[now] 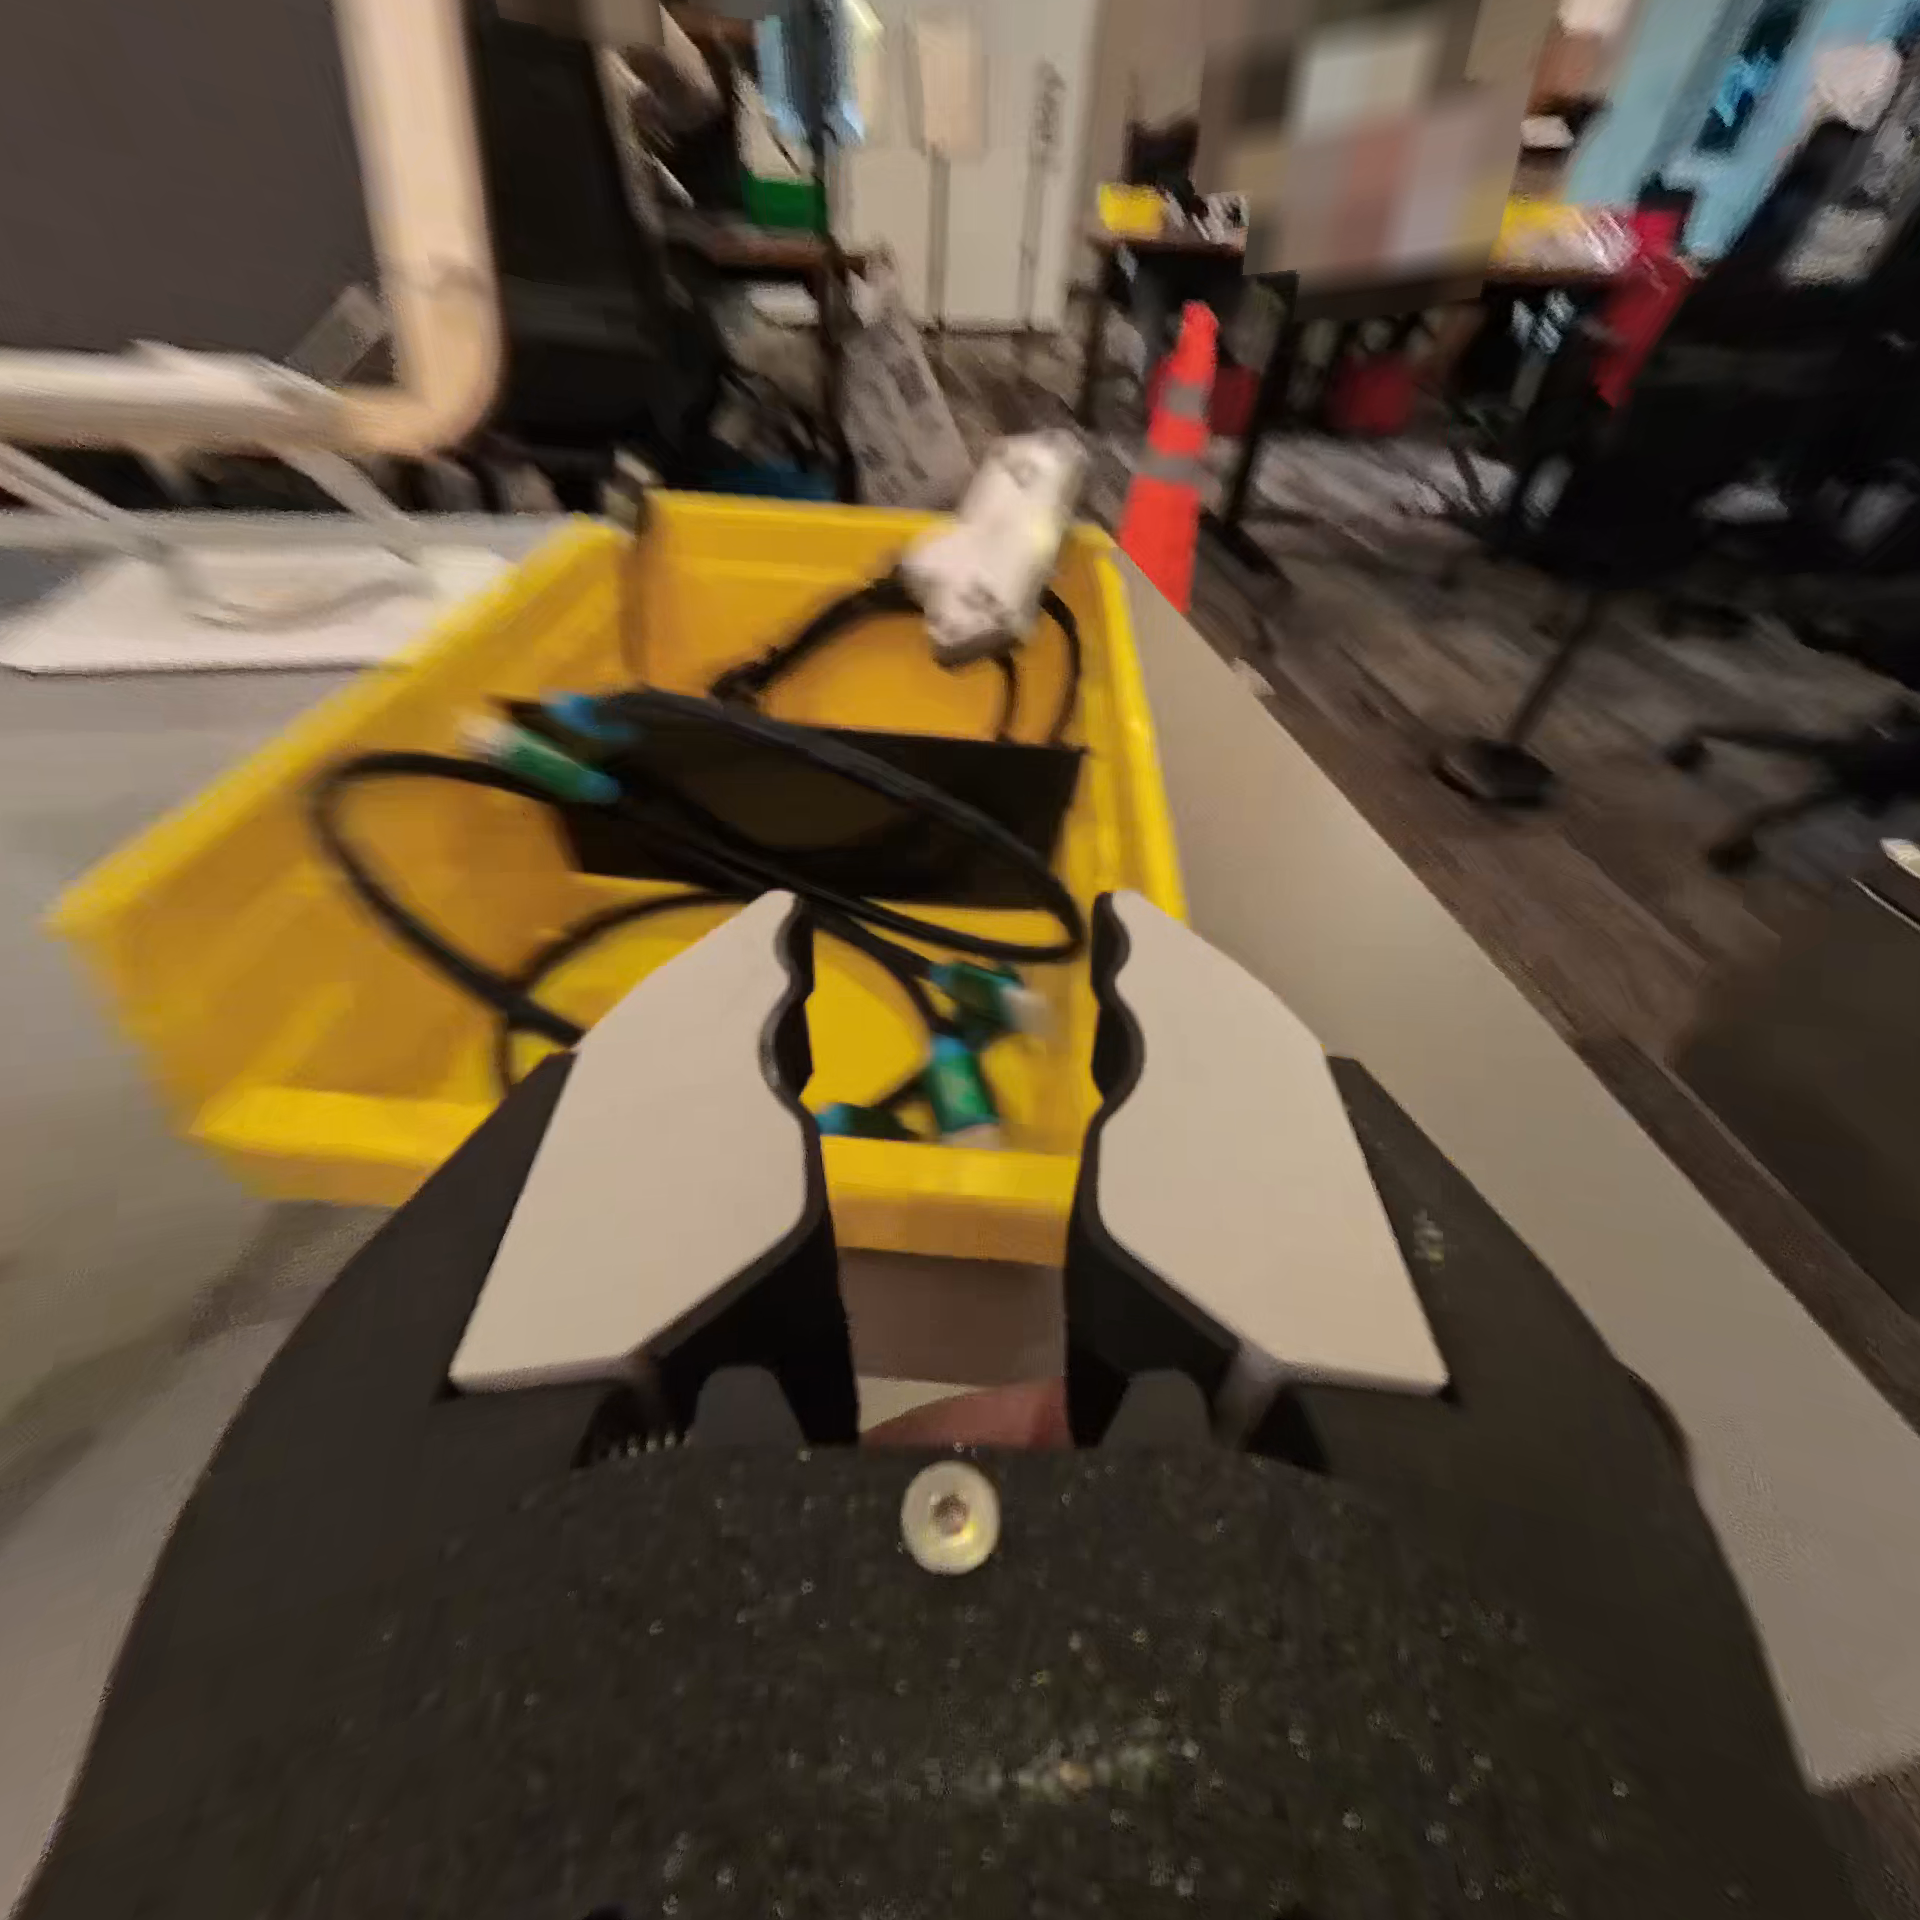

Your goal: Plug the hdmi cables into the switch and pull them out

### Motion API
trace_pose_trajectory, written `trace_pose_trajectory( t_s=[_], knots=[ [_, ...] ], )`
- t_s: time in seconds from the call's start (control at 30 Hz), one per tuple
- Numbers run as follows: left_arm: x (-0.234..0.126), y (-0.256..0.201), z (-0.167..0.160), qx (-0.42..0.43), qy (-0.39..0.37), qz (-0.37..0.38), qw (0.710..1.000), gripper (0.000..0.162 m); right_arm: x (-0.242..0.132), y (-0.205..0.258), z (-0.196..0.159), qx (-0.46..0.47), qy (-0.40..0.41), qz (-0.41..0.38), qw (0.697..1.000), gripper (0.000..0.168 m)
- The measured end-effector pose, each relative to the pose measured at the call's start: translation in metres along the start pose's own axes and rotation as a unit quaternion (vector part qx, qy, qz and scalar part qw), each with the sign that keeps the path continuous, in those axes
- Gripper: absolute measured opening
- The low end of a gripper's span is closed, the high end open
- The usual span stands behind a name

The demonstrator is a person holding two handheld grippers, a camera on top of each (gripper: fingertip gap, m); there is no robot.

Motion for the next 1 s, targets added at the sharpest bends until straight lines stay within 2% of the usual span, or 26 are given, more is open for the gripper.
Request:
trace_pose_trajectory(
  t_s=[0.07, 0.1, 0.17, 0.2, 0.27, 0.4, 0.53, 0.6, 0.73, 0.87, 1.0],
  knots=[
    [0.035, -0.006, -0.002, -0.02, 0.044, 0.013, 0.999, 0.051, 0.02, -0.032, -0.022, -0.024, 0.049, -0.061, 0.997, 0.052],
    [0.048, -0.007, -0.004, -0.021, 0.06, 0.021, 0.998, 0.048, 0.028, -0.038, -0.03, -0.047, 0.063, -0.061, 0.995, 0.045],
    [0.065, -0.002, -0.007, -0.03, 0.067, 0.048, 0.996, 0.038, 0.039, -0.031, -0.031, -0.054, 0.05, -0.014, 0.997, 0.043],
    [0.07, -0.003, -0.005, -0.046, 0.059, 0.048, 0.996, 0.026, 0.043, -0.031, -0.032, -0.041, 0.055, -0.007, 0.998, 0.035],
    [0.072, 0.005, -0.001, -0.05, 0.046, 0.082, 0.994, 0.018, 0.045, -0.038, -0.037, -0.039, 0.08, -0.024, 0.996, 0.01],
    [0.066, 0.014, 0.0, -0.042, 0.041, 0.116, 0.992, 0.008, 0.037, -0.027, -0.037, -0.003, 0.094, 0.018, 0.995, 0.004],
    [0.033, 0.028, -0.005, -0.035, 0.025, 0.145, 0.989, 0.005, 0.026, -0.001, -0.023, -0.015, 0.079, 0.008, 0.997, 0.003],
    [0.008, 0.049, -0.012, -0.044, 0.022, 0.153, 0.987, 0.005, 0.022, 0.027, -0.011, 0.005, 0.063, 0.03, 0.998, 0.004],
    [-0.057, 0.105, -0.021, -0.031, 0.011, 0.214, 0.976, 0.005, 0.018, 0.106, 0.002, -0.027, 0.049, 0.074, 0.996, 0.004],
    [-0.125, 0.158, -0.032, -0.029, 0.0, 0.277, 0.96, 0.005, 0.017, 0.192, 0.008, -0.022, 0.051, 0.135, 0.989, 0.004],
    [-0.168, 0.205, -0.053, -0.049, -0.011, 0.321, 0.946, 0.005, 0.023, 0.263, 0.01, -0.032, 0.05, 0.163, 0.985, 0.003]
  ],
)
Point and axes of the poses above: each gripper's, where its closed fingertips meet, x out along the fingers, z out of its top, y = z × x across the jaws, the point moved 1 cm from there along -x, back along the fingers, and after that the axes turned 4 degrees about -x, right-handed, at the moved point
